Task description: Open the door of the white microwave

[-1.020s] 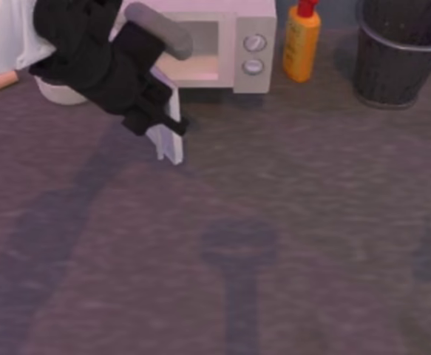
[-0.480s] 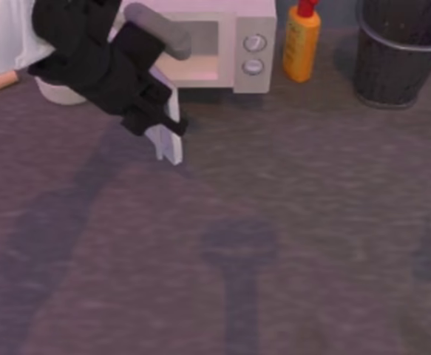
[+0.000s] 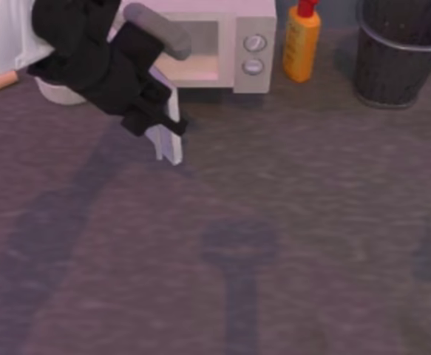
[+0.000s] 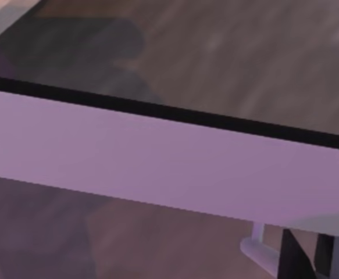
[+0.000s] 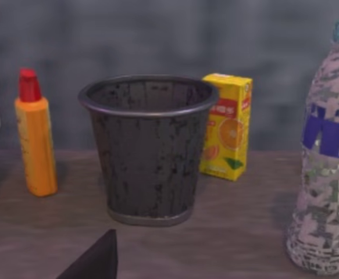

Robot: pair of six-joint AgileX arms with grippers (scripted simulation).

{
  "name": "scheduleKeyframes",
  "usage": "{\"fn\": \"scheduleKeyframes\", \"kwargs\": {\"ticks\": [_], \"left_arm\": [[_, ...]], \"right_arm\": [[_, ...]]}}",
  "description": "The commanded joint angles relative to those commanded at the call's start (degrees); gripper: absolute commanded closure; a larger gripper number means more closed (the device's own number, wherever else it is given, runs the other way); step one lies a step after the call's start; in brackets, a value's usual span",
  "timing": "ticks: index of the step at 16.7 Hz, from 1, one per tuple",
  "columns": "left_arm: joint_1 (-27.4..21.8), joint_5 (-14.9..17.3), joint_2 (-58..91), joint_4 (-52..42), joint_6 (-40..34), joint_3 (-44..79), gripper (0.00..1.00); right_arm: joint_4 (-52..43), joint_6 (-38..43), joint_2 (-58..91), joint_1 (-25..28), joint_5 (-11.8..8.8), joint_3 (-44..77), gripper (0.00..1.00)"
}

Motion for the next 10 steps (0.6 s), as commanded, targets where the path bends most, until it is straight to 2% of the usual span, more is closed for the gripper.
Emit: {"fn": "scheduleKeyframes", "kwargs": {"ticks": [7, 10], "left_arm": [[-0.15, 0.38, 0.15, -0.08, 0.04, -0.21, 1.00], [1.13, 1.84, -0.35, -0.84, 3.26, -0.70, 1.00]], "right_arm": [[0.00, 0.00, 0.00, 0.00, 0.00, 0.00, 0.00], [0.00, 0.00, 0.00, 0.00, 0.00, 0.00, 0.00]]}}
